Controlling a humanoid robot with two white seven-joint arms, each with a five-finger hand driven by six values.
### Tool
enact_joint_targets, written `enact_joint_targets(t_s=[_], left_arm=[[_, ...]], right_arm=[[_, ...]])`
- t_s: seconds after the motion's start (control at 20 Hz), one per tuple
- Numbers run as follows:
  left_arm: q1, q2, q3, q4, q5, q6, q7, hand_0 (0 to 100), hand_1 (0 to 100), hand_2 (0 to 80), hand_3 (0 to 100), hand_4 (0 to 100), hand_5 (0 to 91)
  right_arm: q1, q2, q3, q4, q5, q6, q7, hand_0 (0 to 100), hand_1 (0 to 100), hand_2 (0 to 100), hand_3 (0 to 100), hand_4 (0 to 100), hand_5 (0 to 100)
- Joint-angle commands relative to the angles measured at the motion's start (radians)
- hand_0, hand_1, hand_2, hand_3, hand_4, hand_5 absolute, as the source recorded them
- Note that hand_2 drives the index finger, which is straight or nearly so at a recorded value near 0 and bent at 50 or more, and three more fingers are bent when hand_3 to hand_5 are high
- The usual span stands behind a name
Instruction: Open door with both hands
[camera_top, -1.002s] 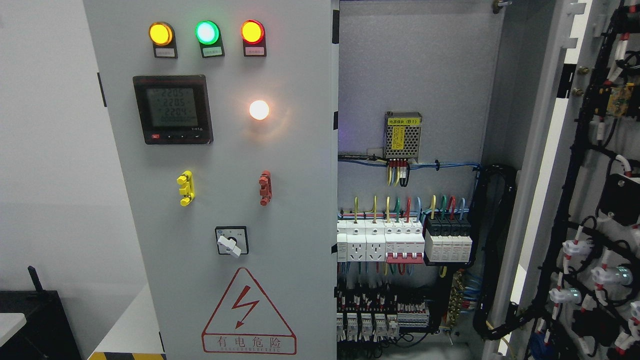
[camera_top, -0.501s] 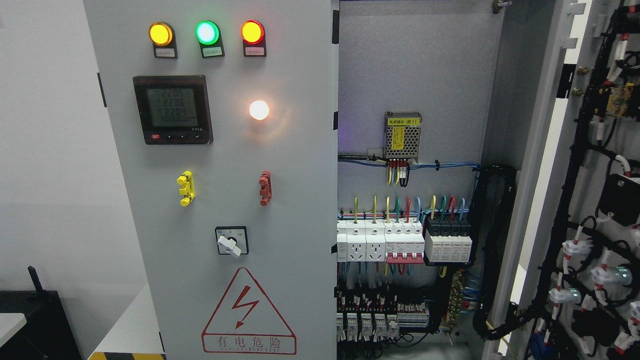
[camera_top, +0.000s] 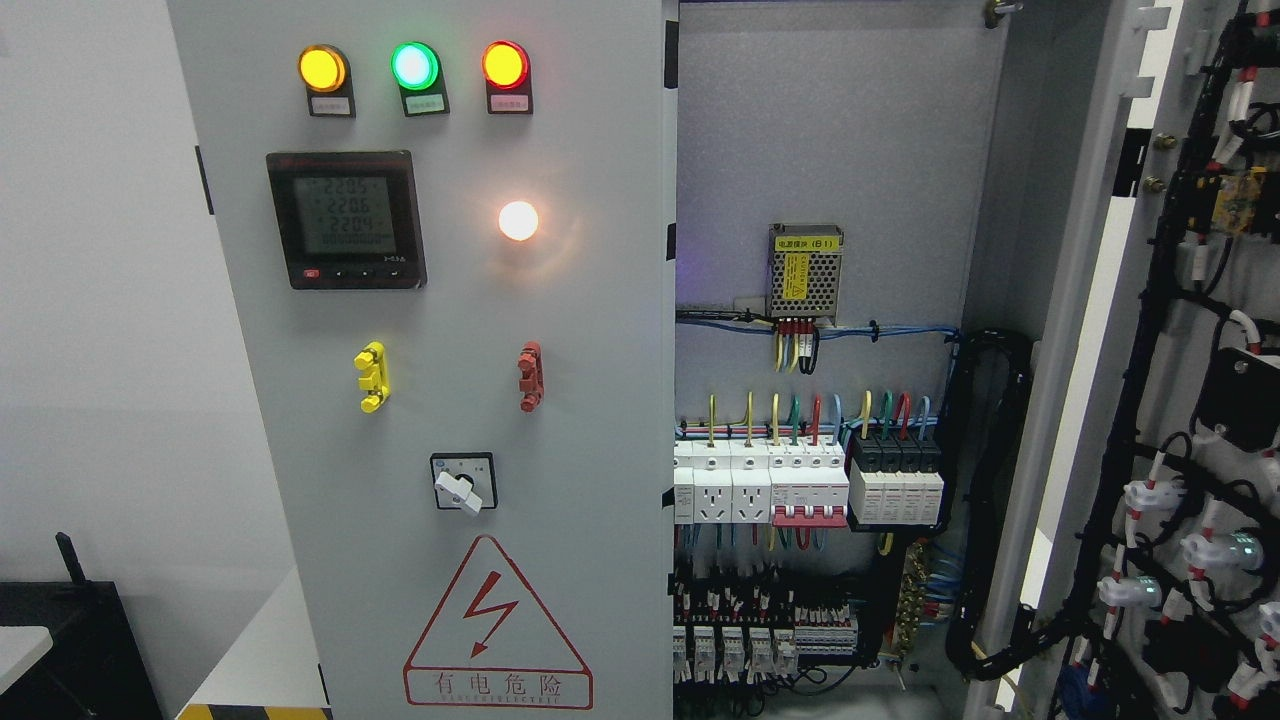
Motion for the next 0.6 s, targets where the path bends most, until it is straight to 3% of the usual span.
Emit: enact_joint_targets(t_s=[0.0, 0.55], left_arm=[[0.0, 0.0, 0.001, 0.003, 0.001, 0.001, -0.002, 0, 0, 0.0, 0, 3, 0.0], [0.0, -0.002, 0.001, 0.005, -0.001, 0.001, -0.004, 0, 0, 0.0, 0, 3, 0.0]], right_arm=[[0.056, -0.065, 0.026, -0.296, -0.001, -0.038, 0.001, 23, 0, 0, 0, 0, 0], [0.033, -0.1, 0.057, -0.428, -0.001, -0.125, 0.003, 23, 0, 0, 0, 0, 0]])
